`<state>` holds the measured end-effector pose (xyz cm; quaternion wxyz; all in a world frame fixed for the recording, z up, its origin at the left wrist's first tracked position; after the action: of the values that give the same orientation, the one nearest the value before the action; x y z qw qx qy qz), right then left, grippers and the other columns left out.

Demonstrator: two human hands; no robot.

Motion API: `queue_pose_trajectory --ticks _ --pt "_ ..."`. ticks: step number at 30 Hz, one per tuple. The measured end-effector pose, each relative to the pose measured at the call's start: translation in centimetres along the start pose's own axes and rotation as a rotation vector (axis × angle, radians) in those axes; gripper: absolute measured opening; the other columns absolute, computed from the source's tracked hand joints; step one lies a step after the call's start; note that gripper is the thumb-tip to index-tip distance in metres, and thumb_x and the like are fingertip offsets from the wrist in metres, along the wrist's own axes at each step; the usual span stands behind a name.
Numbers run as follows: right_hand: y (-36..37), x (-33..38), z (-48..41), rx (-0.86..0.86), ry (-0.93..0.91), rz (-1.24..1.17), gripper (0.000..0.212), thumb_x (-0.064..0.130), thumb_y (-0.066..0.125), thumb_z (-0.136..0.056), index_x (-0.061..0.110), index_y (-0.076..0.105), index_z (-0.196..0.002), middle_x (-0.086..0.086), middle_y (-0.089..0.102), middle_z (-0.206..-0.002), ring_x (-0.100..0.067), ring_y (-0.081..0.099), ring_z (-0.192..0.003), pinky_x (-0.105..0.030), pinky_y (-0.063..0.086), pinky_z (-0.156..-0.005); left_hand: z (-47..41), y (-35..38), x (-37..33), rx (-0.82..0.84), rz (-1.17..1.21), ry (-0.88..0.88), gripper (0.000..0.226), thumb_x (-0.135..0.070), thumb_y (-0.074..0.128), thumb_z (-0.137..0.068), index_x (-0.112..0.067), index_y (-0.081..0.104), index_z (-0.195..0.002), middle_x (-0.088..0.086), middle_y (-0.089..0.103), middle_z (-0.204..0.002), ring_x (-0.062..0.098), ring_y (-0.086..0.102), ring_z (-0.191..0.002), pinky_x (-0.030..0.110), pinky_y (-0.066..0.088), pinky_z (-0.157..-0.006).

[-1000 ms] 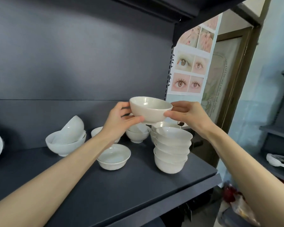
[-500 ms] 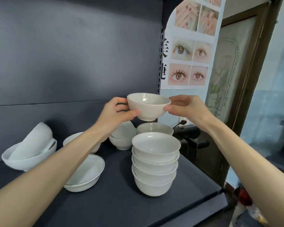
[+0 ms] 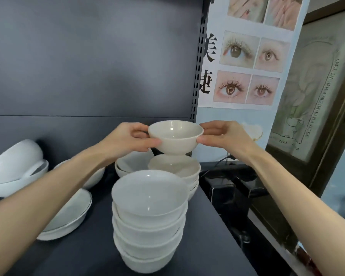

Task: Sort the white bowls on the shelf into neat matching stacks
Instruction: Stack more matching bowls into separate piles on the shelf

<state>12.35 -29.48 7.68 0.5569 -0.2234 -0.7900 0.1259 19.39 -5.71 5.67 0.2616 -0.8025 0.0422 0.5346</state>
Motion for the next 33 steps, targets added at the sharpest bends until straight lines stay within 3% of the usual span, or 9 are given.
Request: queue_pose_trajectory --ticks 3,6,11,13,20,25,33 --pt "-0.3 -1.2 -1.2 0.092 -0.027 -0.052 0.031 0.013 0.077 -0.077 0.019 0.069 -0.106 0.010 0.075 -0.089 0.005 0.068 -0.083 -0.001 0.045 -0.068 0.4 0.2 -0.4 0.008 -0.081 -0.053 0.055 -0.038 0.086 -0.060 -0.013 0.067 -0.106 0.000 0.075 -0.097 0.012 0.069 -0.096 0.033 0.054 -0.092" --pt "-0.1 -2.3 -2.0 0.160 -0.052 -0.089 0.031 0.011 0.078 -0.076 0.019 0.069 -0.105 0.007 0.075 -0.091 0.003 0.069 -0.083 -0.002 0.046 -0.068 0.8 0.2 -1.0 0.007 -0.144 -0.113 0.084 -0.057 0.088 -0.037 -0.012 0.066 -0.104 0.002 0.075 -0.096 0.011 0.070 -0.093 0.027 0.054 -0.087" --pt "0.4 -4.0 -2.6 0.231 -0.073 -0.155 0.034 0.011 0.080 -0.073 0.016 0.069 -0.105 0.004 0.076 -0.091 -0.005 0.071 -0.087 -0.009 0.051 -0.074 1.4 0.6 -1.7 0.025 -0.279 -0.239 0.069 -0.039 0.092 -0.048 -0.010 0.065 -0.105 0.002 0.076 -0.093 0.009 0.068 -0.089 0.028 0.049 -0.091" --pt "0.6 -4.5 -2.7 0.253 -0.066 -0.153 0.036 0.015 0.081 -0.072 0.017 0.069 -0.106 0.005 0.076 -0.091 -0.005 0.071 -0.089 -0.011 0.051 -0.079 1.4 0.7 -1.6 0.022 -0.310 -0.259 0.072 -0.045 0.091 -0.041 -0.013 0.068 -0.101 0.001 0.076 -0.092 0.009 0.069 -0.089 0.031 0.048 -0.094" --pt "0.8 -5.5 -2.1 0.269 -0.045 -0.181 0.031 0.011 0.082 -0.072 0.015 0.070 -0.100 0.010 0.076 -0.085 0.005 0.069 -0.078 0.001 0.043 -0.062 1.3 1.2 -1.7 0.041 -0.360 -0.281 0.075 -0.055 0.090 -0.030 -0.017 0.072 -0.093 -0.002 0.076 -0.090 0.008 0.070 -0.085 0.039 0.049 -0.096" --pt "0.9 -5.8 -1.7 0.273 -0.054 -0.213 0.031 0.009 0.082 -0.071 0.015 0.070 -0.100 0.011 0.076 -0.084 0.002 0.070 -0.080 -0.002 0.045 -0.064 1.2 1.3 -1.7 0.065 -0.389 -0.289 0.080 -0.056 0.088 -0.028 -0.014 0.073 -0.093 0.002 0.076 -0.091 0.012 0.070 -0.088 0.043 0.049 -0.098" --pt "1.3 -6.5 -1.0 0.293 -0.038 -0.187 0.033 0.008 0.082 -0.070 0.012 0.070 -0.101 0.009 0.076 -0.086 0.000 0.070 -0.081 -0.003 0.046 -0.065 1.3 1.2 -1.0 0.134 -0.471 -0.302 0.080 -0.061 0.088 -0.030 -0.012 0.075 -0.092 0.003 0.075 -0.091 0.017 0.070 -0.092 0.036 0.051 -0.095"
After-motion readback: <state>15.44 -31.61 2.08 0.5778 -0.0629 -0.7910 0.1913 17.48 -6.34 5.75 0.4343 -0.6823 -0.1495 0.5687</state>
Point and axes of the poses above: each hand's wrist, its own z-axis away from the middle knuckle, its own y-axis out of the palm, x = y × z, the point moved 4 cm from there along -z, towards the middle knuckle
